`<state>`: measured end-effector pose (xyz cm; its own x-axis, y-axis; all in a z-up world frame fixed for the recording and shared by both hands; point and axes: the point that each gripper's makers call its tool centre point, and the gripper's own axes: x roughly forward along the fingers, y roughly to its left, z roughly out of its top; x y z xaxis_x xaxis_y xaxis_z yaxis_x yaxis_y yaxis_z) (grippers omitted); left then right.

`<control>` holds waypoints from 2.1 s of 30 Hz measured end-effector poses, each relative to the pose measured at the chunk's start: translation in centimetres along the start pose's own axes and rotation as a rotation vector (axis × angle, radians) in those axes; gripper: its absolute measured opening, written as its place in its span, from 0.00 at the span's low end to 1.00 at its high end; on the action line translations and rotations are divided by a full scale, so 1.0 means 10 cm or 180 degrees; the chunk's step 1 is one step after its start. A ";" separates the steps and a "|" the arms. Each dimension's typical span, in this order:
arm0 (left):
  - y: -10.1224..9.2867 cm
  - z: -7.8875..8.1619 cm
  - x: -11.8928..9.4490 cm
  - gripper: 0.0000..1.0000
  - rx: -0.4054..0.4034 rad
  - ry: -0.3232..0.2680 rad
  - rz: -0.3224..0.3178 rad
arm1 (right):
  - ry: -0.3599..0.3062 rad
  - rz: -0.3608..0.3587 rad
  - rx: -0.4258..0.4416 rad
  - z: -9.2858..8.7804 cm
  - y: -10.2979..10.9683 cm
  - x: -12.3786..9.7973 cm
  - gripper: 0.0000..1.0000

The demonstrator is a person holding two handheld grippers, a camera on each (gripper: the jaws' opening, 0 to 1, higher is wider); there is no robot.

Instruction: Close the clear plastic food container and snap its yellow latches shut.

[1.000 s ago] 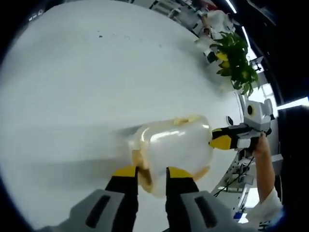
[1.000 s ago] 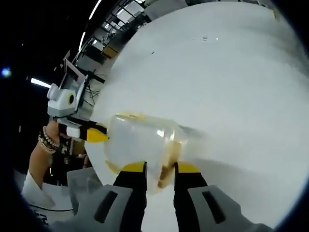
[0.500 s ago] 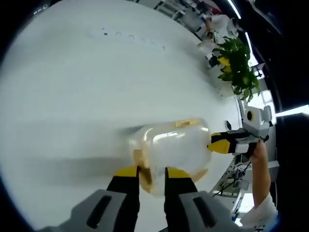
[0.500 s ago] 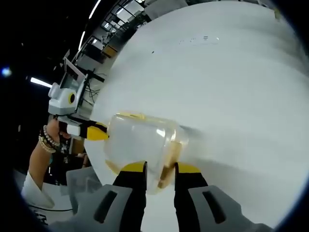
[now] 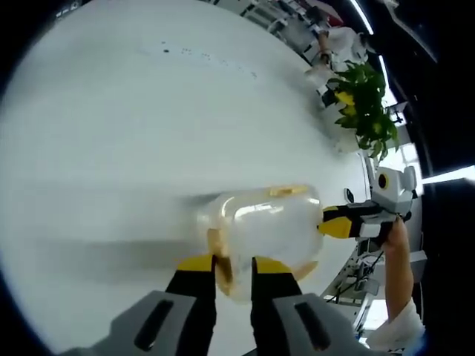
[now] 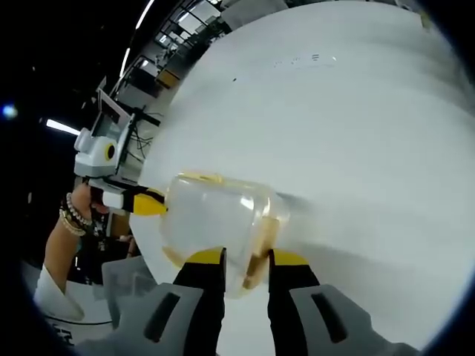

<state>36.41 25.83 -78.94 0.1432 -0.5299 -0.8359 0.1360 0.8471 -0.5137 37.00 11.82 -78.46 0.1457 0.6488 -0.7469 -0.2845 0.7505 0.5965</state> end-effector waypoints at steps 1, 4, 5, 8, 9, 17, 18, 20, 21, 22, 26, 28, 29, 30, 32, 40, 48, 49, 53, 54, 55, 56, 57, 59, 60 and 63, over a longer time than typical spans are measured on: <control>-0.01 0.00 0.01 0.09 0.0009 -0.0004 -0.0007 | -0.0004 0.0003 0.0006 0.00 0.00 0.00 0.18; -0.03 -0.01 0.01 0.09 0.0012 -0.0001 -0.0004 | -0.0015 -0.0003 0.0002 0.00 0.00 -0.01 0.18; -0.04 -0.01 0.01 0.10 0.0004 0.0001 -0.0001 | -0.0016 -0.0008 -0.0001 0.00 0.00 -0.01 0.18; -0.05 -0.02 0.01 0.10 0.0014 -0.0001 -0.0003 | -0.0025 -0.0009 0.0012 0.00 0.00 -0.02 0.18; -0.05 -0.02 0.01 0.10 0.0019 0.0002 -0.0007 | -0.0033 -0.0011 0.0005 0.00 0.00 -0.02 0.18; -0.06 -0.03 -0.01 0.11 0.0150 0.0046 -0.0038 | -0.0019 0.0008 -0.0065 -0.02 -0.01 -0.03 0.19; -0.04 -0.02 -0.02 0.11 0.0171 0.0037 -0.0054 | -0.0020 0.0011 -0.0079 -0.02 0.00 -0.03 0.19; -0.03 -0.02 -0.03 0.11 0.0216 0.0017 -0.0071 | -0.0020 0.0012 -0.0102 -0.02 0.00 -0.03 0.20; -0.05 -0.02 -0.03 0.12 0.0306 0.0004 -0.0067 | -0.0026 0.0008 -0.0117 -0.02 0.00 -0.03 0.20; -0.03 -0.01 -0.05 0.11 0.0386 -0.0011 -0.0030 | -0.0028 -0.0010 -0.0215 -0.01 0.00 -0.04 0.20; -0.02 -0.01 -0.11 0.10 0.0645 -0.0047 0.0101 | -0.0085 -0.0153 -0.0674 0.01 0.00 -0.07 0.19; -0.01 -0.02 -0.15 0.06 0.0806 -0.0026 0.0130 | -0.0108 -0.0264 -0.0719 0.04 0.00 -0.12 0.15; -0.01 -0.01 -0.17 0.05 0.0805 -0.0051 0.0131 | -0.0118 -0.0313 -0.0764 0.05 -0.01 -0.13 0.12; -0.02 0.00 -0.20 0.05 0.0804 -0.0084 0.0106 | -0.0130 -0.0341 -0.0802 0.07 -0.01 -0.15 0.10; -0.03 0.02 -0.24 0.04 0.0766 -0.0133 0.0065 | -0.0149 -0.0330 -0.0904 0.09 0.03 -0.19 0.09; -0.17 0.06 -0.35 0.00 0.0994 -0.0310 0.0009 | -0.0336 -0.0243 -0.1031 0.21 0.25 -0.27 0.00; -0.26 0.09 -0.40 0.00 0.1392 -0.0454 0.0192 | -0.0320 -0.0265 -0.1221 0.22 0.35 -0.26 0.00; -0.32 0.09 -0.41 0.00 0.1456 -0.0511 0.0179 | -0.0310 -0.0264 -0.1278 0.22 0.37 -0.26 0.00; -0.44 0.08 -0.40 0.00 0.1523 -0.0613 0.0069 | -0.0267 -0.0374 -0.1538 0.23 0.36 -0.22 0.00; -0.46 0.08 -0.40 0.00 0.1532 -0.0633 0.0055 | -0.0270 -0.0389 -0.1571 0.24 0.37 -0.22 0.00; -0.48 0.07 -0.39 0.00 0.1551 -0.0645 0.0040 | -0.0274 -0.0386 -0.1594 0.25 0.39 -0.20 0.00; -0.49 0.06 -0.38 0.00 0.1565 -0.0651 0.0036 | -0.0279 -0.0376 -0.1600 0.26 0.41 -0.20 0.00; -0.50 0.06 -0.37 0.00 0.1575 -0.0663 0.0026 | -0.0285 -0.0350 -0.1613 0.27 0.43 -0.19 0.00; -0.53 0.05 -0.35 0.00 0.1564 -0.0679 -0.0019 | -0.0300 -0.0313 -0.1584 0.29 0.47 -0.16 0.00; -0.56 0.04 -0.34 0.00 0.1550 -0.0685 -0.0057 | -0.0297 -0.0299 -0.1585 0.30 0.49 -0.15 0.00; -0.59 0.01 -0.30 0.00 0.1564 -0.0689 -0.0077 | -0.0295 -0.0297 -0.1610 0.33 0.52 -0.11 0.00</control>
<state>35.23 22.42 -73.36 0.3260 -0.5893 -0.7392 0.5771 0.7434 -0.3381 38.43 15.40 -73.56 0.2691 0.6076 -0.7472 -0.6850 0.6661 0.2949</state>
